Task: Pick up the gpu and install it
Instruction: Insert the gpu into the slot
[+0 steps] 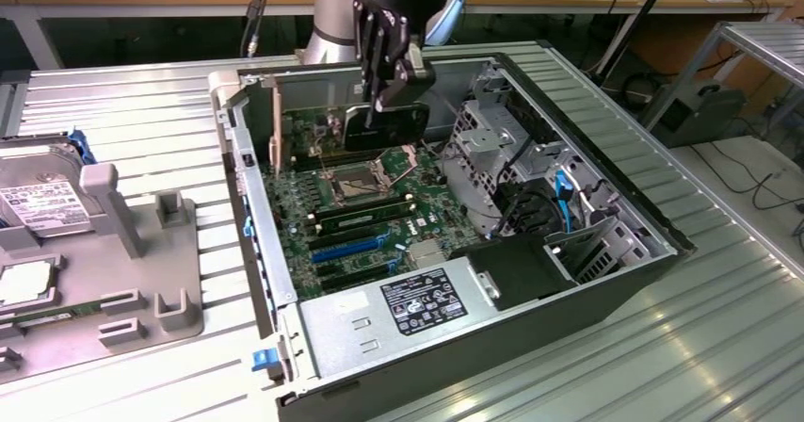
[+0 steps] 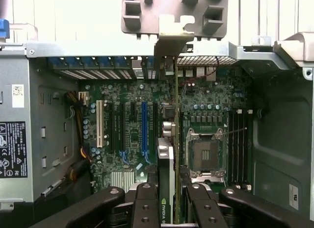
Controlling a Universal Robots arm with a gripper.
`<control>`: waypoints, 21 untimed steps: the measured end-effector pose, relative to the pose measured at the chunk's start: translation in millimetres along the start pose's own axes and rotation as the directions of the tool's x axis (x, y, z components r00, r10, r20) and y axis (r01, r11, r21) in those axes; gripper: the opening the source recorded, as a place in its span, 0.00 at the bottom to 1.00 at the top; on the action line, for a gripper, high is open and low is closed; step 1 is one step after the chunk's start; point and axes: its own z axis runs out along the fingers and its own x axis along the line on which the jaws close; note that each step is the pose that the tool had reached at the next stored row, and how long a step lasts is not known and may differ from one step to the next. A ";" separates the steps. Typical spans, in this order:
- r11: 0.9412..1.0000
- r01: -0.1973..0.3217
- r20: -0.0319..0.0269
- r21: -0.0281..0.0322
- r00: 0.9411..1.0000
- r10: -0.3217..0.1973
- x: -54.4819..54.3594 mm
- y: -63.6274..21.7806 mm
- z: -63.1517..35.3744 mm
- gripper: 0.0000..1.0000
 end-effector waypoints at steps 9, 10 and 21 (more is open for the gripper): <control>1.000 0.000 0.000 0.000 1.000 0.000 0.1 -0.3 5.9 0.27; 1.000 0.000 0.000 0.000 1.000 0.000 0.1 -0.3 6.3 0.27; 1.000 0.000 0.000 0.000 1.000 0.000 0.2 -0.5 11.1 0.27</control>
